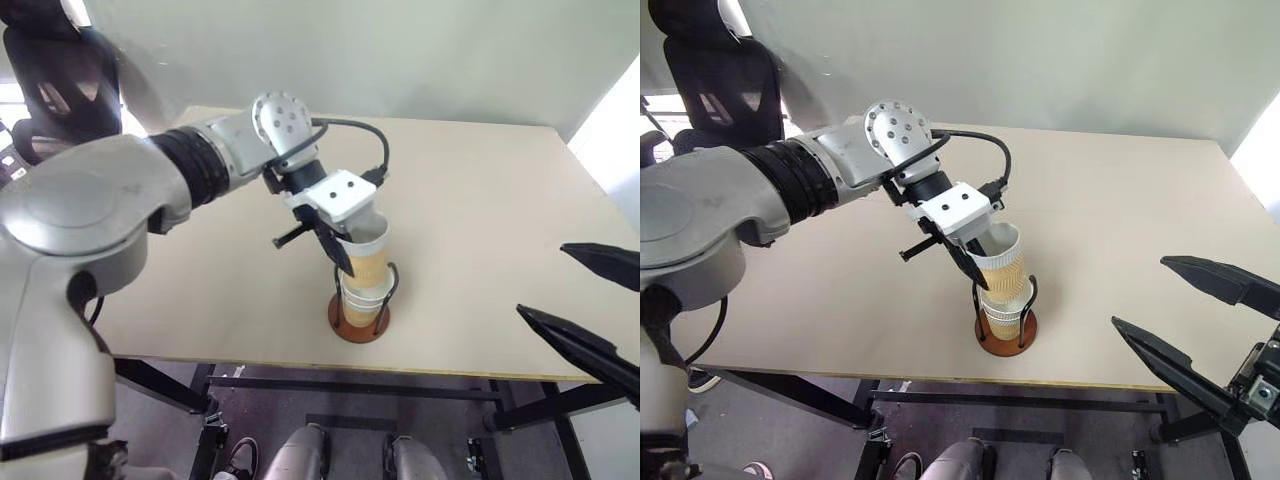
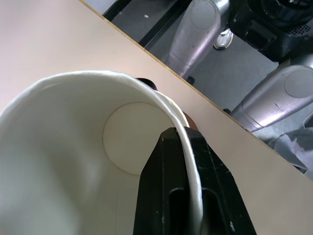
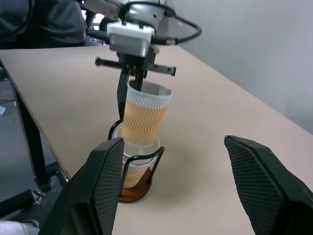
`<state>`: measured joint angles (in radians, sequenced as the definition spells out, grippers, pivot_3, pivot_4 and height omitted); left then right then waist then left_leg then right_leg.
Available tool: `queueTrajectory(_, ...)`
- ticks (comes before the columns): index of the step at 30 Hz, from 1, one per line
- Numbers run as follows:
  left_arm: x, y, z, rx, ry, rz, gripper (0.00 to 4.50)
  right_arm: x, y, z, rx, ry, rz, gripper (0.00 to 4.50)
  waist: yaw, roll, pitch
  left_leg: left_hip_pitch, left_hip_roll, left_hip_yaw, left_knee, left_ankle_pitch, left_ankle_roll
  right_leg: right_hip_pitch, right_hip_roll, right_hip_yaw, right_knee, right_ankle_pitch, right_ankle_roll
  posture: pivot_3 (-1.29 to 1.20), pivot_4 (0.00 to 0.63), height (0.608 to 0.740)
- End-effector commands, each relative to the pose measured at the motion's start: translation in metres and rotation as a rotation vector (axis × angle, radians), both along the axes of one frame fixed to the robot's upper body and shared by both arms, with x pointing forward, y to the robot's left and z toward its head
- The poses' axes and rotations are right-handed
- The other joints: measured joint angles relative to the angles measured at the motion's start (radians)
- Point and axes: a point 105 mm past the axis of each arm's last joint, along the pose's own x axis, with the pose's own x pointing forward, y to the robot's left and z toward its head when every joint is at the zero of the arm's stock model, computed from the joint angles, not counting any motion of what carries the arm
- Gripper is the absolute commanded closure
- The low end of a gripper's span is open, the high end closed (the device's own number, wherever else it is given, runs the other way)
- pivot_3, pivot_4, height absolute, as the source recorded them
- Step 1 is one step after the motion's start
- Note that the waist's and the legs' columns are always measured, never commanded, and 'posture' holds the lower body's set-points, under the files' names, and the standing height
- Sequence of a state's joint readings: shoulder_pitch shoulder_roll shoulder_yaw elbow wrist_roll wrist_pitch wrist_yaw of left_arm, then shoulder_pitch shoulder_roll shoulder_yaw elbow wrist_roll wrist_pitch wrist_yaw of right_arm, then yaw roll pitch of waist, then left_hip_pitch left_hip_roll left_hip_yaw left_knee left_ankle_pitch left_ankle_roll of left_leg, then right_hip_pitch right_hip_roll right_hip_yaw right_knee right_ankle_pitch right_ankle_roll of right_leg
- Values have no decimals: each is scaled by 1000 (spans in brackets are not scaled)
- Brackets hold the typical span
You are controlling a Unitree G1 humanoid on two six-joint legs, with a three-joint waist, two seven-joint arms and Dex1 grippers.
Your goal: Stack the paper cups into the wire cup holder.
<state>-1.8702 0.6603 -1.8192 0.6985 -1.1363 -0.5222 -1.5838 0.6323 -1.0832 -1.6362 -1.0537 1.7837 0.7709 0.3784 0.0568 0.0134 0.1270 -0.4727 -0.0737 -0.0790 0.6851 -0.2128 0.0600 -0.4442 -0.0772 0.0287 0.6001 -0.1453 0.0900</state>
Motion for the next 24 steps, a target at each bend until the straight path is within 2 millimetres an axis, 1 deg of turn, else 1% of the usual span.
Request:
queueTrajectory(1, -3, -3, 13, -32, -8, -24, 4478, -2, -2, 6, 2, -33, -20, 1135, 0, 0, 0, 0, 0, 0, 0, 0, 0, 0, 0, 0, 0, 0, 0, 0, 150, 740)
queueTrajectory(6, -4, -1, 6, 1, 5, -31, 4478, -1, -2, 6, 4, -32, -25, 1135, 0, 0, 0, 0, 0, 0, 0, 0, 0, 0, 0, 0, 0, -1, -1, 0, 150, 740)
queueTrajectory(9, -5, -2, 6, 2, 27, -13, 4478, -2, -2, 7, 4, -32, -27, 1135, 0, 0, 0, 0, 0, 0, 0, 0, 0, 0, 0, 0, 0, -1, -1, 0, 150, 740)
queueTrajectory(12, -6, -3, 7, -1, 36, -7, 3923, -2, -2, 7, 4, -33, -29, 1135, 0, 0, 0, 0, 0, 0, 0, 0, 0, 0, 0, 0, 0, -1, -1, 0, 150, 740)
queueTrajectory(17, -6, -1, 4, 9, 39, -7, 2199, -1, -1, 7, 4, -34, -28, 1135, 0, 0, 0, 0, 0, 0, 0, -1, -1, 0, 0, 0, 0, -1, -1, 0, 150, 740)
queueTrajectory(20, -2, -1, 3, 6, 8, -20, 1236, -1, -2, 7, 4, -33, -29, 1135, 0, 0, 0, 0, 0, 0, 0, -1, -1, 0, 0, 0, 0, -1, -1, 0, 150, 740)
queueTrajectory(23, 0, -5, 5, -24, 5, -15, 1236, 0, -2, 6, 4, -33, -29, 1135, 0, 0, 0, 0, 0, 0, 0, -1, -1, 0, 0, 0, 0, -1, -1, 0, 150, 740)
queueTrajectory(24, 1, -8, 9, -57, 11, -3, 1236, 1, -2, 6, 5, -32, -28, 1135, 0, 0, 0, 0, 0, 0, 0, -1, -1, 0, 0, 0, 0, -1, -1, 0, 150, 740)
